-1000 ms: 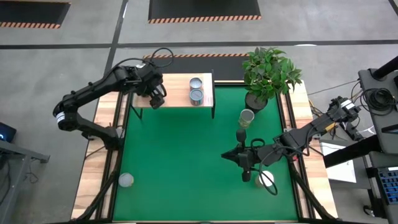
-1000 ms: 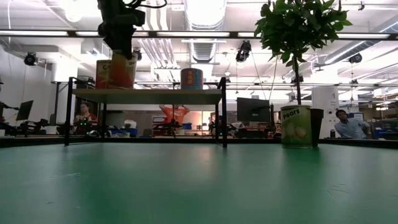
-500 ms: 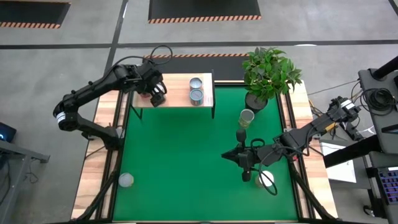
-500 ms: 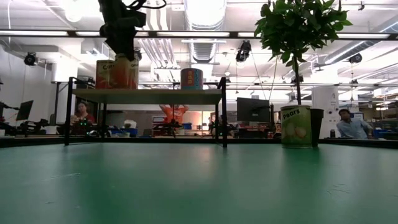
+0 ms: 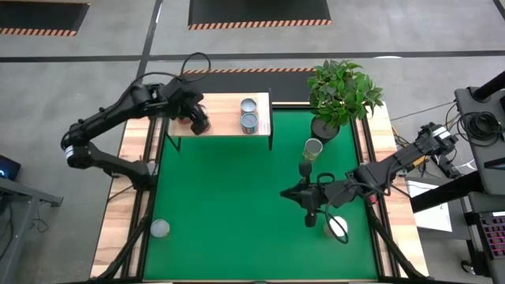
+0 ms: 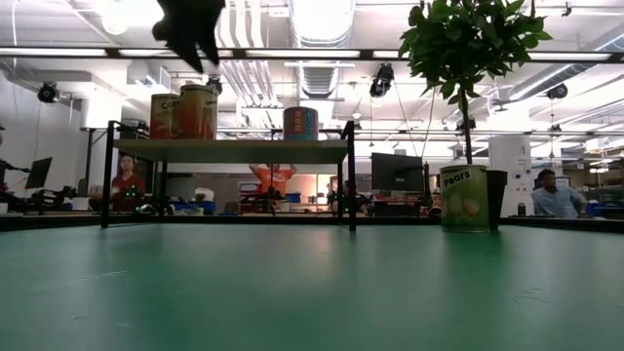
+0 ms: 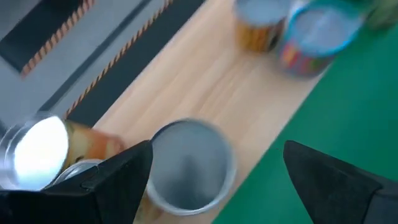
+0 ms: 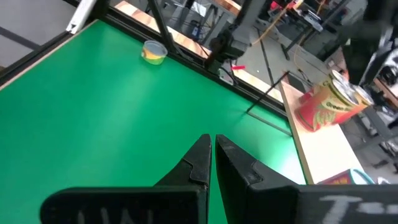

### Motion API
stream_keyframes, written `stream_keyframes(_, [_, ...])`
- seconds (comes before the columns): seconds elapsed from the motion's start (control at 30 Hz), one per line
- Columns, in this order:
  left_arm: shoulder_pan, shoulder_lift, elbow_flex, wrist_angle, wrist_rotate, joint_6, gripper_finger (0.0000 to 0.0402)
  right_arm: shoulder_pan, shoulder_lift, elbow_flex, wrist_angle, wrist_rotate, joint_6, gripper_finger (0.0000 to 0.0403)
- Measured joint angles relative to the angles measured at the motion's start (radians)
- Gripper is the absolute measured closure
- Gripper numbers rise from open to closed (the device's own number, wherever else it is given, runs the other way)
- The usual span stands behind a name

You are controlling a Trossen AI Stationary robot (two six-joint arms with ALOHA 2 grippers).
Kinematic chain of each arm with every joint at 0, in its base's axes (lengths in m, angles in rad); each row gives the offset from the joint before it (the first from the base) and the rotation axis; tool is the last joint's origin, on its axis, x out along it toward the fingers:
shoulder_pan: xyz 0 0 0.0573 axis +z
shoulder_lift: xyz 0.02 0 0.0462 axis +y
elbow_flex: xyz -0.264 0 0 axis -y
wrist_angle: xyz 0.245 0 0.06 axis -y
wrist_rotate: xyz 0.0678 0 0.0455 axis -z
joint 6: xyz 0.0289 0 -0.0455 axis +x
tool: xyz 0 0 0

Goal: Pick and place cans onto a shelf
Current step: Put the orange can on the shelf aligned with the other orange can

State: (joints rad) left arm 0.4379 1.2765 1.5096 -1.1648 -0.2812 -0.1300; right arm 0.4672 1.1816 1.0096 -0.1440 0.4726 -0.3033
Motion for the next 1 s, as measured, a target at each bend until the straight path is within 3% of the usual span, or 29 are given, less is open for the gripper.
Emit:
stream_keyframes(0.13, [-0.140, -0.071, -0.052, 0.122, -0.061, -0.046, 0.0058, -0.057, 0.000, 0.000, 0.000, 0.000, 0.069, 0.0390])
stream_keyframes(0.47, [-0.558, -0.285, -0.440, 0.578, -0.460, 0.064, 0.0100, -0.266, 0.059, 0.001, 0.017, -0.089, 0.213, 0.0394])
stream_keyframes(0.6, [-0.595, -0.351, -0.529, 0.649, -0.566, 0.085, 0.0141, -0.375, 0.115, 0.068, 0.018, -0.104, 0.200, 0.0394])
stream_keyframes(0.77, [-0.596, -0.426, -0.641, 0.641, -0.566, 0.038, 0.0222, -0.477, 0.215, 0.195, 0.020, -0.218, 0.128, 0.0394])
stream_keyframes(1.0, [-0.595, -0.549, -0.789, 0.642, -0.566, -0.032, 0.0361, -0.565, 0.356, 0.417, -0.039, -0.238, 0.058, 0.0394])
